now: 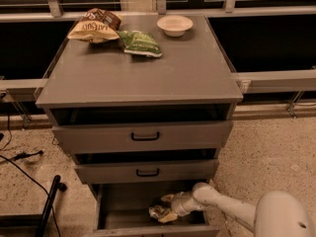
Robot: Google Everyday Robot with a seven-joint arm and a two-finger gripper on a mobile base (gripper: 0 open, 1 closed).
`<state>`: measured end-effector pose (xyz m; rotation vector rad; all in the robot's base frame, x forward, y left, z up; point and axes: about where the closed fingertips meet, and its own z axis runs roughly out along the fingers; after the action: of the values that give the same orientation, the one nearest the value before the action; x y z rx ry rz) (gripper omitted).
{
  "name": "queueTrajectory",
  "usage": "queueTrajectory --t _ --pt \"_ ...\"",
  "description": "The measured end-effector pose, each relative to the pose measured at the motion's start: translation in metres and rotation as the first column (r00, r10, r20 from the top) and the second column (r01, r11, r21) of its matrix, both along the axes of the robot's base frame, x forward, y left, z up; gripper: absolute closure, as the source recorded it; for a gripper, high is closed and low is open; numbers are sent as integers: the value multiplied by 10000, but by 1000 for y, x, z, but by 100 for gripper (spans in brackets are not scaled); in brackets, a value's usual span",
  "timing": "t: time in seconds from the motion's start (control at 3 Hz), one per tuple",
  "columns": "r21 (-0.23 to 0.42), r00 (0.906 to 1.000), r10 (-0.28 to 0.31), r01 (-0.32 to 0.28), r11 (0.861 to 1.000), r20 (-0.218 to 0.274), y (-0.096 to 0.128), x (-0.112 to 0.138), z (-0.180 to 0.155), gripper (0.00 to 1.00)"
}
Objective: Pick 7up can from bottom drawer and place on counter
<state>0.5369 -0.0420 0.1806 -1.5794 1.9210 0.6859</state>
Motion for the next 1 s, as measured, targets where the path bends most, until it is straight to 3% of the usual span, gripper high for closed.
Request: queueTrajectory --t 1.0 --pt "-269 9999 92 -96 9996 -134 11 8 -24 46"
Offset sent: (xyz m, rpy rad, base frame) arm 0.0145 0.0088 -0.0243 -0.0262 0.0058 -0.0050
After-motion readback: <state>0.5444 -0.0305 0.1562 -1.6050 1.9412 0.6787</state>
